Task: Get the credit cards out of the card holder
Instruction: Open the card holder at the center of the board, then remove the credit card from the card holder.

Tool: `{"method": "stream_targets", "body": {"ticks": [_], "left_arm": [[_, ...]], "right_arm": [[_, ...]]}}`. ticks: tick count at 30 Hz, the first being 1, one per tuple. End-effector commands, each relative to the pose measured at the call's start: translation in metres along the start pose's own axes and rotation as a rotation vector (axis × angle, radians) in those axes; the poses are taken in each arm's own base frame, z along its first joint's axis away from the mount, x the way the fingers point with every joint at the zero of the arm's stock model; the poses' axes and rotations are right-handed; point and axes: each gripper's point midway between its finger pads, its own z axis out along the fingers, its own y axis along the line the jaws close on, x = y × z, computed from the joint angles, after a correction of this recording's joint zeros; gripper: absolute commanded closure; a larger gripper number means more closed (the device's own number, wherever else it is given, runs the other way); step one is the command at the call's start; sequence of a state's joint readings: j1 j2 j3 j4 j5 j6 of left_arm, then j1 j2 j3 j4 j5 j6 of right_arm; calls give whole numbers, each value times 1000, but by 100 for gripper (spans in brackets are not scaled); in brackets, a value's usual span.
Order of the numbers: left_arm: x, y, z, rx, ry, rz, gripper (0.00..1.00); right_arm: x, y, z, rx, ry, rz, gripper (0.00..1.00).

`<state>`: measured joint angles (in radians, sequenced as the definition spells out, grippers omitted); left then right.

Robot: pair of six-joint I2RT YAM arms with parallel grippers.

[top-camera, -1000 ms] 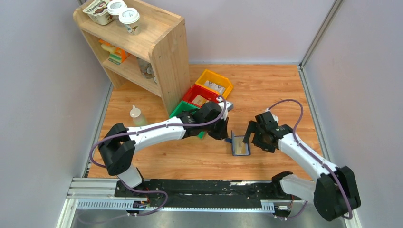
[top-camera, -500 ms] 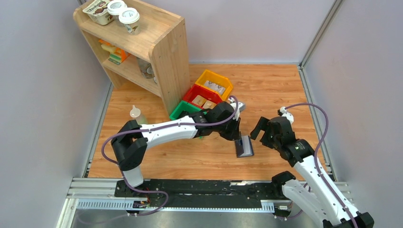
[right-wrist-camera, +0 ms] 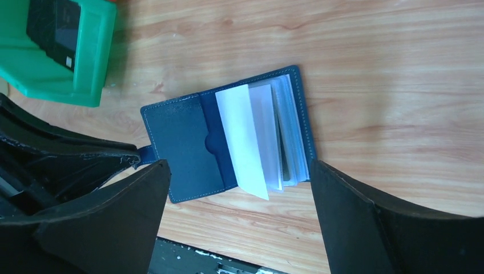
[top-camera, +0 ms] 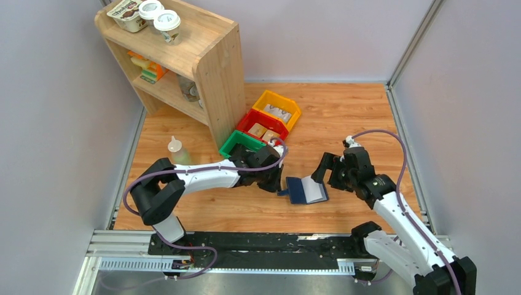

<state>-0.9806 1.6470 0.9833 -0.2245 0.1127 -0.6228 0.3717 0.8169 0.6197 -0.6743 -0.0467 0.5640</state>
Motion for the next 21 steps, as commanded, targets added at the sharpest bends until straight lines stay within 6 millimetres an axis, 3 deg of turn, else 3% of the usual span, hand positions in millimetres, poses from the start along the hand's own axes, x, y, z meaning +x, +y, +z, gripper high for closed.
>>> {"method": "stream_targets", "body": {"ticks": [1, 6, 9, 21], "left_arm": [[3, 4, -3, -16, 2, 21, 100], [12, 15, 5, -51, 39, 42, 100], [17, 18, 7, -58, 52, 49, 100], [15, 16, 10, -46, 56, 64, 100]], "right_arm": [[5, 23, 14, -141, 20, 15, 9], [14, 16, 29, -117, 54, 29, 14], [19, 21, 34, -153, 80, 34, 15], [37, 25, 48, -182, 185, 50, 18]]}}
